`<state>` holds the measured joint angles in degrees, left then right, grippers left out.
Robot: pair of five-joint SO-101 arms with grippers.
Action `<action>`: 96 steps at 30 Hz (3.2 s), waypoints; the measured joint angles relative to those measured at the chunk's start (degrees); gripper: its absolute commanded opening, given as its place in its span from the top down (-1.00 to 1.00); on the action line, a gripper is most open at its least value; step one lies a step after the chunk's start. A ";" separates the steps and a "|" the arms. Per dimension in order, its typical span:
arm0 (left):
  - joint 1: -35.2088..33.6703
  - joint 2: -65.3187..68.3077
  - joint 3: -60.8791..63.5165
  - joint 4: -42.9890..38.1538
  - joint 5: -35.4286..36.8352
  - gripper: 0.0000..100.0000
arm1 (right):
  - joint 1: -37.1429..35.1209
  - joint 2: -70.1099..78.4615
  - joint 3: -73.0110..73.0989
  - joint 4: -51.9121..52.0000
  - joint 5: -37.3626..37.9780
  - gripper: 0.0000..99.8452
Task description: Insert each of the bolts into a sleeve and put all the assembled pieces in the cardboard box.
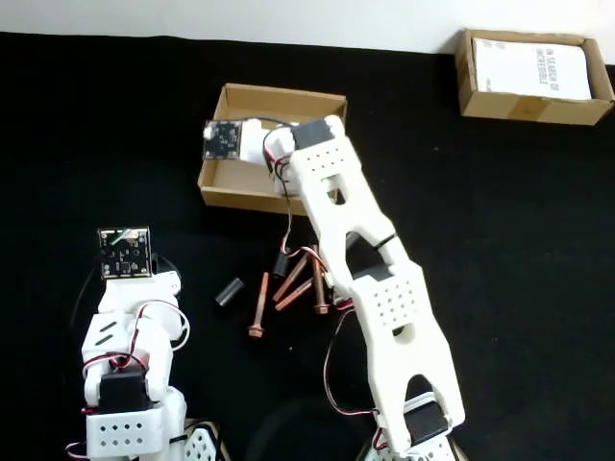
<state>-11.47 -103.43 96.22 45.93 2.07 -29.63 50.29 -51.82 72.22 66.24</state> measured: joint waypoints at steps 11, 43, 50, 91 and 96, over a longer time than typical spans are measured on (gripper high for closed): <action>0.00 0.00 0.00 0.00 0.00 0.98 | 0.09 -1.05 -7.82 7.82 -9.67 0.77; 0.00 0.00 0.00 1.14 0.00 0.98 | 6.77 -40.26 43.43 17.41 -94.24 0.77; 0.00 0.00 0.00 1.14 -0.09 0.98 | 6.77 -40.26 55.38 3.60 -95.38 0.77; 0.00 0.00 0.00 2.73 -0.09 0.98 | 14.86 -57.14 68.13 -17.14 -90.29 0.99; 0.88 0.00 0.00 2.73 -0.09 0.98 | 18.20 -71.47 62.24 -7.30 -85.89 0.99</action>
<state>-10.59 -103.43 96.22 48.66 1.98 -11.43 -21.19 10.42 64.92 -19.65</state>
